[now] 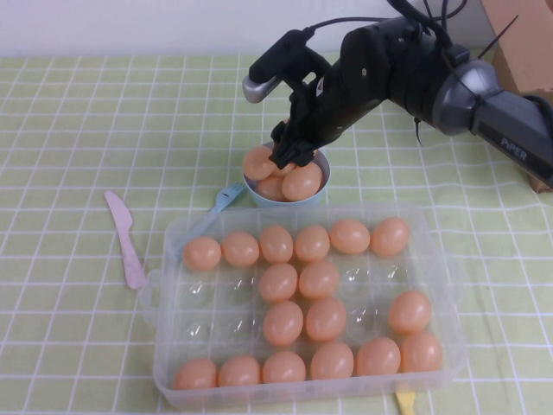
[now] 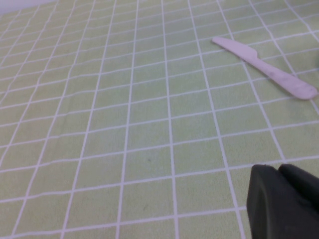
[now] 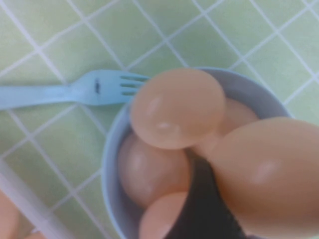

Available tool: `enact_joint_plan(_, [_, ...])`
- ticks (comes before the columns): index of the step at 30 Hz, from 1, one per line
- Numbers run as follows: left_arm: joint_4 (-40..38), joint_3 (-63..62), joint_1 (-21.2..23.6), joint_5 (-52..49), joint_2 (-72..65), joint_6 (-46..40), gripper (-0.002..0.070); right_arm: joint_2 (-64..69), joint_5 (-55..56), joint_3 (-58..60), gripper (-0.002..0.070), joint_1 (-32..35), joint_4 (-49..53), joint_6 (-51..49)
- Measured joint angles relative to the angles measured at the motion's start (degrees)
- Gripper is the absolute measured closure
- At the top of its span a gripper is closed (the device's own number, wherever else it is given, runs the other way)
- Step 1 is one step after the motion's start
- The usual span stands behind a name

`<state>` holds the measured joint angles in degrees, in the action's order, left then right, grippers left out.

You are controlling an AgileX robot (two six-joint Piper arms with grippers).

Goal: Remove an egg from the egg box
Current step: Place the egg in the bowl

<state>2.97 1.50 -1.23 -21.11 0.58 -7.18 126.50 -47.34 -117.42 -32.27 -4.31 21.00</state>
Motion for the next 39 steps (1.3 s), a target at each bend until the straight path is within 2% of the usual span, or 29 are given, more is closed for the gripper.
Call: enact_joint_plan(39, [0.00, 0.00, 0.00, 0.00, 0.00, 0.00, 0.0680, 1.06, 0.71, 0.00, 0.0243, 0.48, -3.45, 3.00])
